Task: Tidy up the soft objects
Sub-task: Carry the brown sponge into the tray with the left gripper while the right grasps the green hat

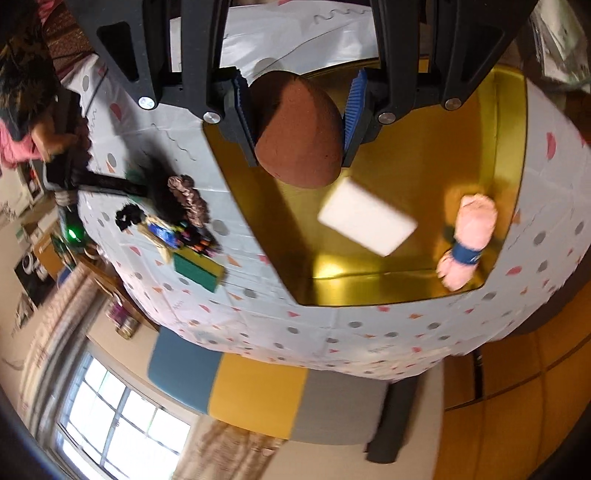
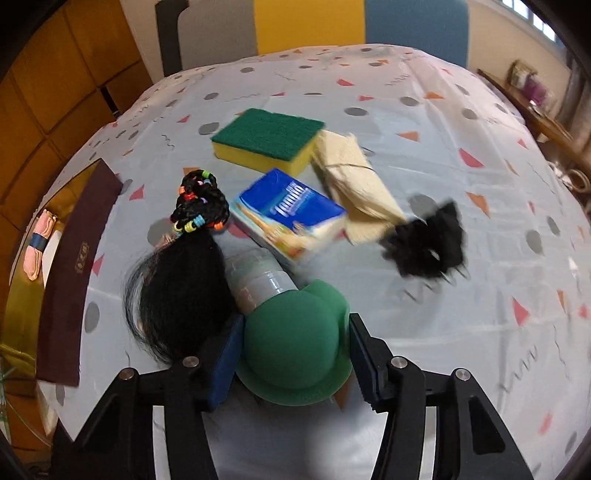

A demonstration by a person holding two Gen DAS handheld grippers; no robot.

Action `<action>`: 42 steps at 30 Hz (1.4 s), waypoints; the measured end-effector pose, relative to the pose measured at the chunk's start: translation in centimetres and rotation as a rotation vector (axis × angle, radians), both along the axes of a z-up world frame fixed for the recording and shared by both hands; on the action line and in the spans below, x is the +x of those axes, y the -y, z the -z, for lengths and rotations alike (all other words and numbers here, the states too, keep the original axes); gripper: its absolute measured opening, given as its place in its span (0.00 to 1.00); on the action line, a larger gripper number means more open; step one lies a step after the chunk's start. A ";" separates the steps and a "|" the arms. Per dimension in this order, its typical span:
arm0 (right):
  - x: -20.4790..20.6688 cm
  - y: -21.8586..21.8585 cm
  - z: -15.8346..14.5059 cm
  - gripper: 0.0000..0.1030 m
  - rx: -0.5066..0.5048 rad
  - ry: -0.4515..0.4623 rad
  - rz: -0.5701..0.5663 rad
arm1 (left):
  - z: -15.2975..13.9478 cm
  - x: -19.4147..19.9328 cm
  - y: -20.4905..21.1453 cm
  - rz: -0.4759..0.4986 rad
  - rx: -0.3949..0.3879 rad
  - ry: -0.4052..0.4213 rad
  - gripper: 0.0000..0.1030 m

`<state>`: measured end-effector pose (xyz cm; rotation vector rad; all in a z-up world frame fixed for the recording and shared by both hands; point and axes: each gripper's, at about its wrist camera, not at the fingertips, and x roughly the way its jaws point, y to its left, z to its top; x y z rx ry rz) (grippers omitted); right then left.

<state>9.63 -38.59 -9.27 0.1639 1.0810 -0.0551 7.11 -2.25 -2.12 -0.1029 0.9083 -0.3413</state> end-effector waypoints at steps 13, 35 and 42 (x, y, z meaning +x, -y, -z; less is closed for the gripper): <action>-4.2 2.0 0.9 0.61 0.067 0.029 0.061 | 1.8 1.5 -4.9 -0.126 -0.057 -0.075 0.41; -3.9 1.5 0.9 0.62 0.007 0.027 0.023 | 5.0 18.4 2.7 -0.152 -0.026 -0.193 0.44; -3.6 1.9 0.9 0.63 0.033 0.023 0.029 | 6.6 19.3 3.6 -0.154 0.016 -0.232 0.55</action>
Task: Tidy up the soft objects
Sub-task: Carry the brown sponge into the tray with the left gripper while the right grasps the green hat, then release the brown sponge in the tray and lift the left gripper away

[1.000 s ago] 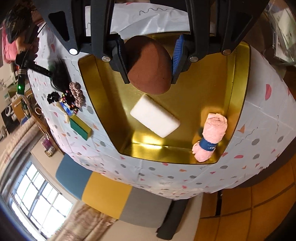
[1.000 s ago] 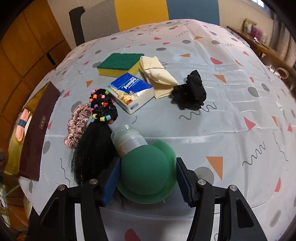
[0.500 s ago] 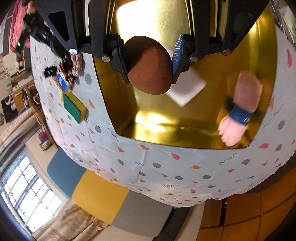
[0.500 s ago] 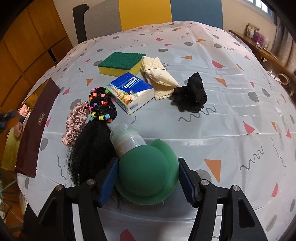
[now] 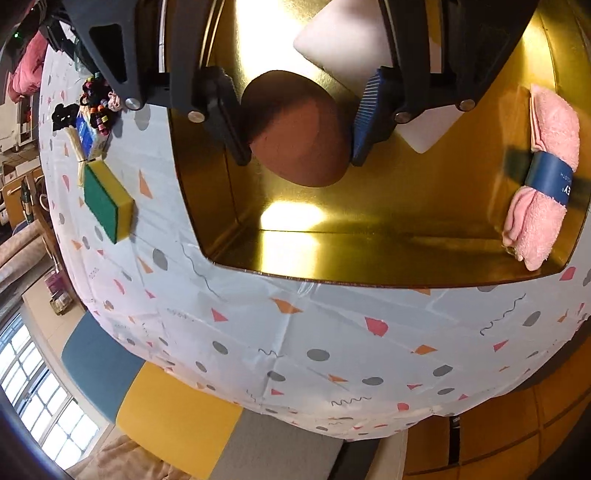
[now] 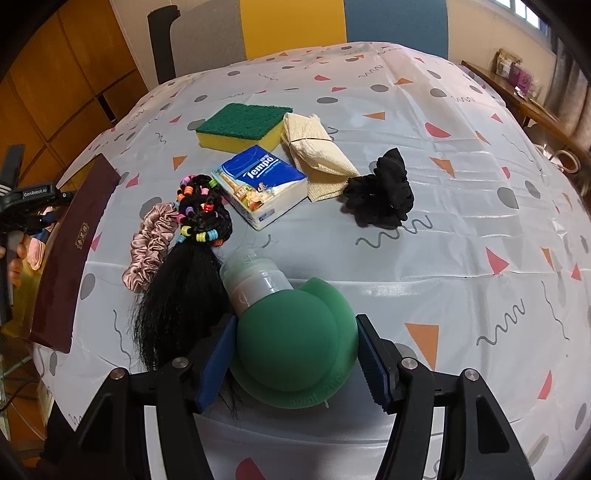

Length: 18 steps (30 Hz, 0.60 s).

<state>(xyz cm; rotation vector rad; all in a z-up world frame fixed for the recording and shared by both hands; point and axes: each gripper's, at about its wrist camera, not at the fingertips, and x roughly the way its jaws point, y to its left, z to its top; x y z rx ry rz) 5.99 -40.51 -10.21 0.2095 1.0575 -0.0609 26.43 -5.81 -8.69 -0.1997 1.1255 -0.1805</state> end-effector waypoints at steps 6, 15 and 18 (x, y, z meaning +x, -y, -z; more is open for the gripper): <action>-0.1 1.0 -0.5 0.67 0.054 0.016 0.030 | -1.4 -1.5 -1.1 -0.023 -0.004 0.028 0.68; -0.8 4.0 -1.7 0.72 0.076 0.064 0.159 | -5.1 -7.1 -3.2 -0.004 -0.020 0.106 0.68; -0.9 3.4 -2.2 0.73 0.123 0.084 0.112 | -6.1 -9.0 -3.5 0.023 -0.003 0.137 0.68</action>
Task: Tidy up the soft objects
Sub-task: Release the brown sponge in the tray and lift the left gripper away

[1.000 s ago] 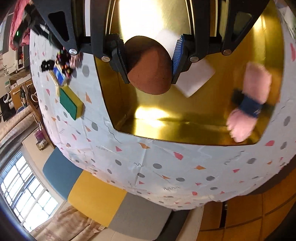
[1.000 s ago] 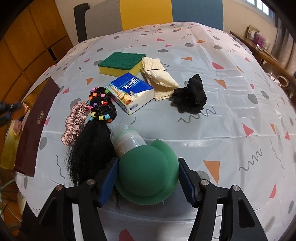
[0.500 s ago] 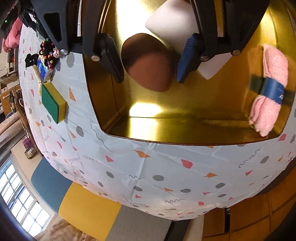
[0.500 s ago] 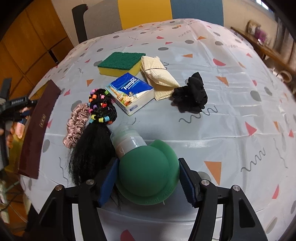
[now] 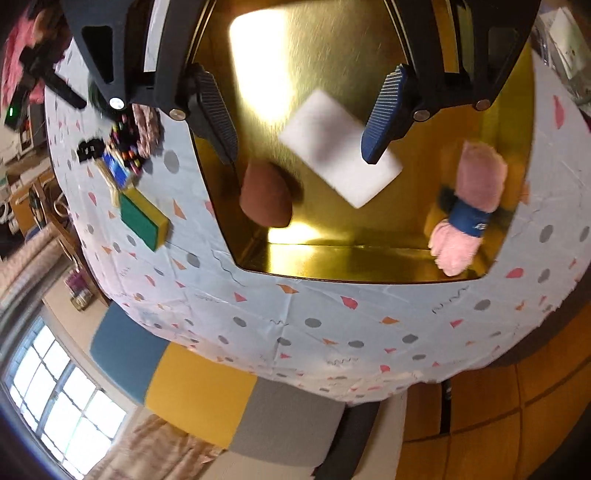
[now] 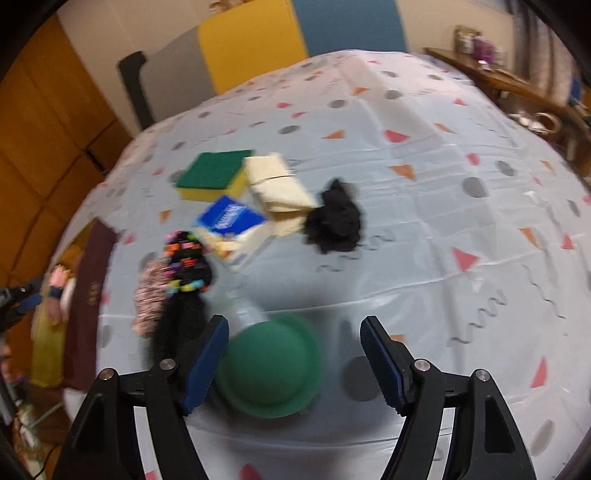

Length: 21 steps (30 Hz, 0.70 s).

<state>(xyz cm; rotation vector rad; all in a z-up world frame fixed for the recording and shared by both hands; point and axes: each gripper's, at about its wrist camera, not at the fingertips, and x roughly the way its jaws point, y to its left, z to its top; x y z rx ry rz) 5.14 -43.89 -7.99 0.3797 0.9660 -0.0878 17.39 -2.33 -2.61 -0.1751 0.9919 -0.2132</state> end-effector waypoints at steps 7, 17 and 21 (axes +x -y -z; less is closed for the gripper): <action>0.8 -2.1 1.5 0.73 -0.064 -0.082 -0.077 | -0.8 -4.9 -0.4 0.060 0.028 0.039 0.68; 0.2 -1.2 1.7 0.49 -0.116 -0.076 -0.026 | 0.0 -9.4 -0.4 0.090 -0.011 0.020 0.68; 0.4 -1.6 1.8 0.60 -0.144 -0.086 -0.048 | 0.1 -10.4 -0.3 0.095 0.006 0.029 0.68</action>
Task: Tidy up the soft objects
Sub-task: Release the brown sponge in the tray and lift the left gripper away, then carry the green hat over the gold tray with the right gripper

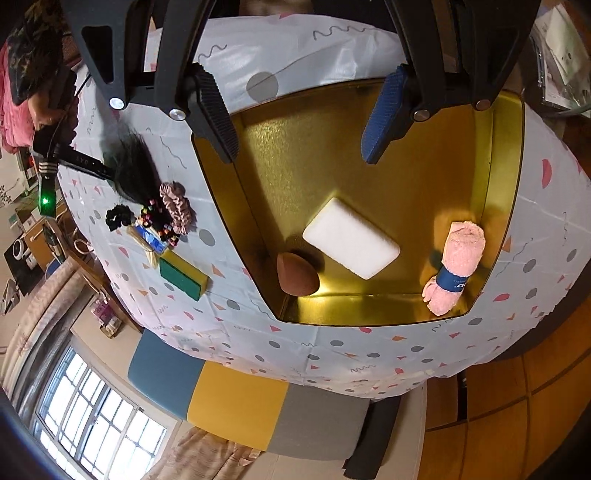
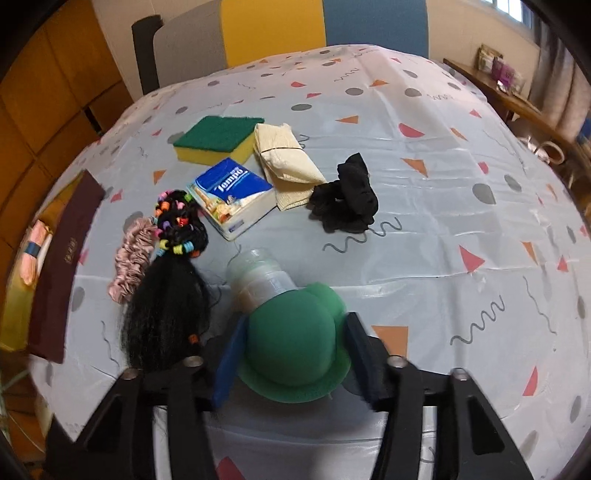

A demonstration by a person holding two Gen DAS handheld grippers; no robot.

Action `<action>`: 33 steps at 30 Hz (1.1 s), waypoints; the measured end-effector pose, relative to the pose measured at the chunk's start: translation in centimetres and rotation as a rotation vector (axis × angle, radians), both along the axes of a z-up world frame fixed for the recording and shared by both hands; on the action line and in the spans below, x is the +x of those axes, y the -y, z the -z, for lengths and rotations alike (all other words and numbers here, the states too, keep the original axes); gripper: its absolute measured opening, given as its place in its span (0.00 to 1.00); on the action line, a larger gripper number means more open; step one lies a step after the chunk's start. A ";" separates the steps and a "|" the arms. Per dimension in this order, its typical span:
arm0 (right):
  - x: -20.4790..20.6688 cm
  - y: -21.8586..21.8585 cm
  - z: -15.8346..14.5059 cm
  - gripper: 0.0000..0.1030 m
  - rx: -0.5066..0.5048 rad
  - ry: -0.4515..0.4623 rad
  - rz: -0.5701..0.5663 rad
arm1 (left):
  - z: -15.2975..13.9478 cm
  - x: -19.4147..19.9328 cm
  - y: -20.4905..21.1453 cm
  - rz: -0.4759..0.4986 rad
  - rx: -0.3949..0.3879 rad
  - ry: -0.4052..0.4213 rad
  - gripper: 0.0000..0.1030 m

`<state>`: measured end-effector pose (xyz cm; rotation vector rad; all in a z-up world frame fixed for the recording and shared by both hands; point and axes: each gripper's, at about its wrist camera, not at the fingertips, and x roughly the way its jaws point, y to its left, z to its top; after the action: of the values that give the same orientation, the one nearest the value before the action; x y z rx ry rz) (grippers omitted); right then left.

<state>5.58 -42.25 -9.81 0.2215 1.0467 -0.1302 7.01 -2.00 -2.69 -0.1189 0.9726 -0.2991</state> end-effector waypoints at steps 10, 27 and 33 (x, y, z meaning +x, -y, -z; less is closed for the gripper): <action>0.7 -1.2 1.0 0.45 0.016 -0.021 -0.045 | -0.7 -1.7 -0.5 -0.008 0.050 0.063 0.68; -0.6 -0.7 0.7 0.43 -0.014 0.003 0.071 | -1.0 -3.1 -3.3 -0.079 0.109 0.117 0.68; -2.6 0.8 -2.4 0.43 0.037 0.094 0.168 | -0.9 -3.2 -4.0 -0.094 0.108 0.123 0.68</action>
<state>2.94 -43.04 -7.41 0.3459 0.9367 -0.2503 3.78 2.00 -1.79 -0.0470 0.8568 -0.1654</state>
